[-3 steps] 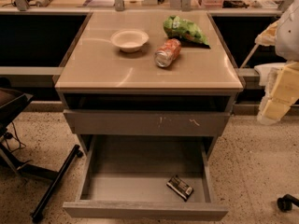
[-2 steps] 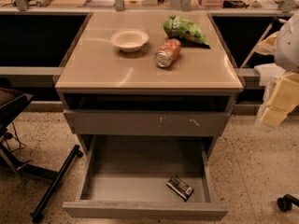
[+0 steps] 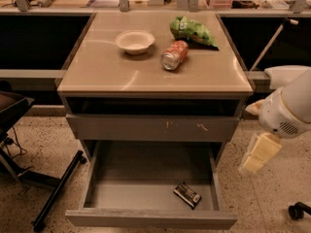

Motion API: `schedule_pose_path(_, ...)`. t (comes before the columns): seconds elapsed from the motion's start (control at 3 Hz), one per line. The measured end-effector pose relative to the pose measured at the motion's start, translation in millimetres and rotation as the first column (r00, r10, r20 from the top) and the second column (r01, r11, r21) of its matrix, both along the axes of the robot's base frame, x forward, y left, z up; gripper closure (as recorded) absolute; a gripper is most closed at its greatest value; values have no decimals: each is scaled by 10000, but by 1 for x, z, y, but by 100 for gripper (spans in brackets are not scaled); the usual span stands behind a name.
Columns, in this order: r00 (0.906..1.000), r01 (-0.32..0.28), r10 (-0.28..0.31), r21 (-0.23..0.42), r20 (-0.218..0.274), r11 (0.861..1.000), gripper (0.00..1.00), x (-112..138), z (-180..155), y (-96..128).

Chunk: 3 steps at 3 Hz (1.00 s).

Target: Pick rxbar chocolate from middle drawer and place on counter

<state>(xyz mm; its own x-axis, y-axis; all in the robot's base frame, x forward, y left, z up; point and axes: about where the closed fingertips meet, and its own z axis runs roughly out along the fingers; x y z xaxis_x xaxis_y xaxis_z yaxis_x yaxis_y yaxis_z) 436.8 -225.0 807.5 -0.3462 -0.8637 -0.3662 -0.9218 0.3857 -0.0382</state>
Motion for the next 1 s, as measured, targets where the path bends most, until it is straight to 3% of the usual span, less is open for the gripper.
schedule_pose_path(0.33, 9954, 650, -625, 321, -728, 9974, 0, 5, -71, -9)
schedule_pose_path(0.67, 9876, 1256, -1262, -117, -932, 9920, 0, 10, -101, -25)
schedule_pose_path(1.0, 9876, 1256, -1261, -116, -932, 9920, 0, 10, -101, -25)
